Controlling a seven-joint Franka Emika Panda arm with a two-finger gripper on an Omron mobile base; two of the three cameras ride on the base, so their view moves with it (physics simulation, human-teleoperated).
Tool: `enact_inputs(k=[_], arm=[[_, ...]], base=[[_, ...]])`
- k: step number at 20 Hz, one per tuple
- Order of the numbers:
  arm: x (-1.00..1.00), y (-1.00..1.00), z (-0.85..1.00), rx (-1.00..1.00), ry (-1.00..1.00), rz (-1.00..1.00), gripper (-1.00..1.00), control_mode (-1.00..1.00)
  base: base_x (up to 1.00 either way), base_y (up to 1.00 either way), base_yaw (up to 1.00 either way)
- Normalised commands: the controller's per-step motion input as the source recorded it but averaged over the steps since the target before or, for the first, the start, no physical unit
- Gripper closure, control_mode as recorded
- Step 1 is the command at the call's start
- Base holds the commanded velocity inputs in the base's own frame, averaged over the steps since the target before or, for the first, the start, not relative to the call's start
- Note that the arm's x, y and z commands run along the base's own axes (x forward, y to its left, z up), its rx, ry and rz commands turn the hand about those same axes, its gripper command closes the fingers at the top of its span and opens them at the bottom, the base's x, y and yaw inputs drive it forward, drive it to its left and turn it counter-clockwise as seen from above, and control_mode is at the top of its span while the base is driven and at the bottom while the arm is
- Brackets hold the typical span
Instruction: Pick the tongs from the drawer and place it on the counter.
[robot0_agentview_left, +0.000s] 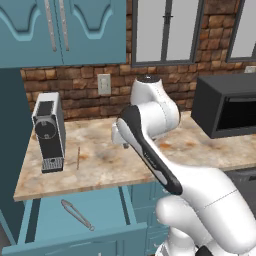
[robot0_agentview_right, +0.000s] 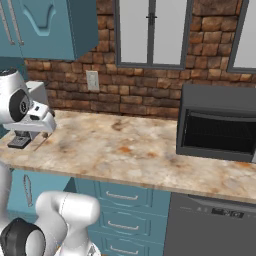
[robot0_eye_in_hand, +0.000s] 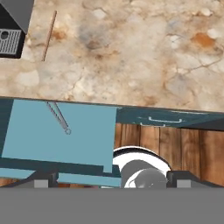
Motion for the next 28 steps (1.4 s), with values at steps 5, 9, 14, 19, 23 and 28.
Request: enact_inputs(k=[5,9,14,19,23,28], arm=[[-0.44,0.95,-0.66,-0.01,0.02,0.0,-1.0,-1.0],[-0.7,0.86,-0.78,0.0,0.0,0.0,-1.0,-1.0],[-0.13,0.67,-0.79,-0.03,0.01,-0.02,-1.0,-1.0],[0.1,0.65,-0.79,-0.03,0.05,-0.06,-1.0,-1.0],[0.22,0.59,-0.71,-0.04,0.09,-0.04,-1.0,-1.0],[0.3,0.48,-0.67,-0.06,0.22,-0.05,-1.0,-1.0]], base=[[0.0,0.0,0.0],[0.0,0.0,0.0],[0.0,0.0,0.0],[0.0,0.0,0.0],[0.0,0.0,0.0],[0.0,0.0,0.0]])
